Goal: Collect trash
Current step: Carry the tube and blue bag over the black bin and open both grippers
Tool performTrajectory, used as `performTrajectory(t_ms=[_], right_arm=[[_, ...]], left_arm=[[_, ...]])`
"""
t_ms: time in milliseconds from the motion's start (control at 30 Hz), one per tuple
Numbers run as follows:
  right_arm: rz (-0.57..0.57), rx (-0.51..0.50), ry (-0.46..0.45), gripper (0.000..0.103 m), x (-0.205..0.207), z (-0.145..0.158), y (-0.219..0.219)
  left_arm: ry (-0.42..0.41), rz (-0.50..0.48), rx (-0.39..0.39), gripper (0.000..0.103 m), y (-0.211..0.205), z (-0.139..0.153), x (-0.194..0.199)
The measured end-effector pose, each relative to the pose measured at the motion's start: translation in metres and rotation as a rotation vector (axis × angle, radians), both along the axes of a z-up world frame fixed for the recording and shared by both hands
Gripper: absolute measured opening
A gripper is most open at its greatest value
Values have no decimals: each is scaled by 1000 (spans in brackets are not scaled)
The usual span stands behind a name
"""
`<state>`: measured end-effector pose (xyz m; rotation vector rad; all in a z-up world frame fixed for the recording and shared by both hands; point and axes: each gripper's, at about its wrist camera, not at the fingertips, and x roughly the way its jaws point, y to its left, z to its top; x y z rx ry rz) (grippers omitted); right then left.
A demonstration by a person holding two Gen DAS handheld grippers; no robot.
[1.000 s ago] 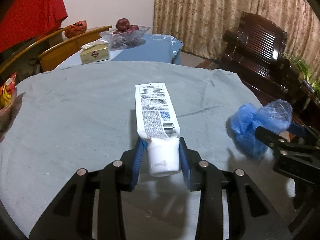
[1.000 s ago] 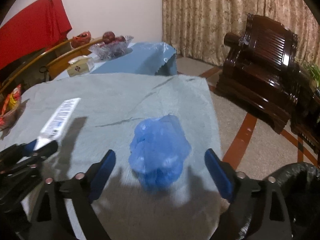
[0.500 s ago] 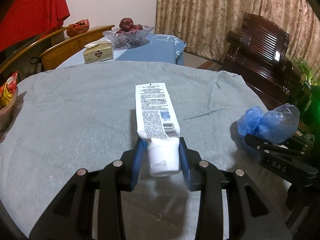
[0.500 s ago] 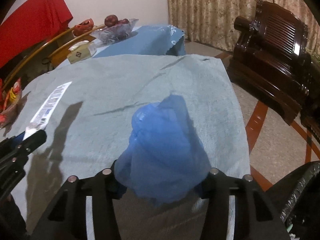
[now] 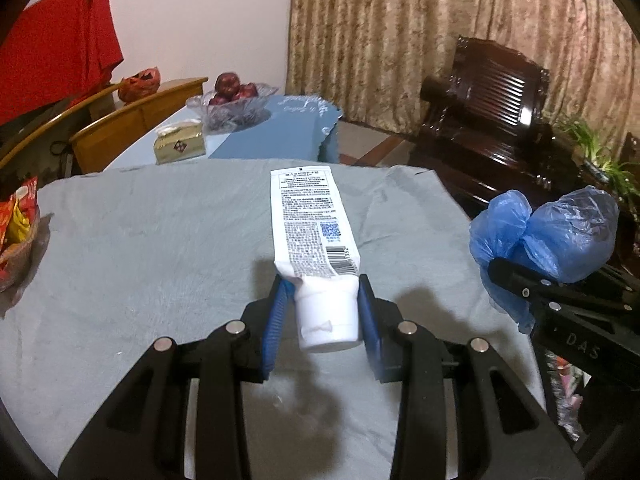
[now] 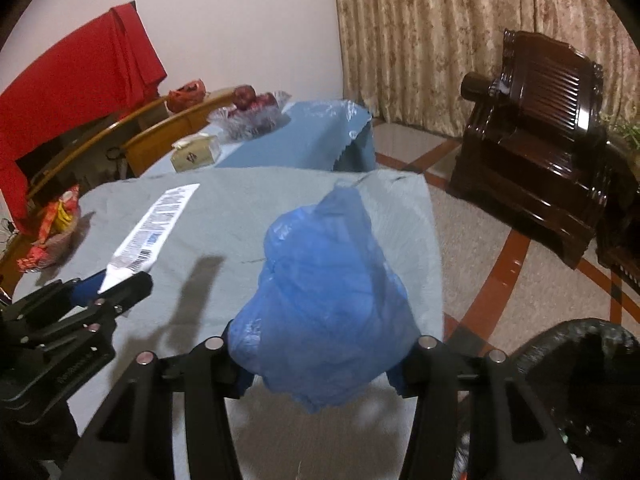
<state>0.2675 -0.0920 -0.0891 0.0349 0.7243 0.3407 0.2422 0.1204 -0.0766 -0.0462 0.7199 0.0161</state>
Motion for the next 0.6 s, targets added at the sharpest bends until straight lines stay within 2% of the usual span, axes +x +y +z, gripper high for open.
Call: performTrajectory(t_ms=[600], right_arm=[[-41, 33, -93, 50, -110, 57, -61]], left_arm=[[-57, -117, -47, 34, -59, 54, -88]])
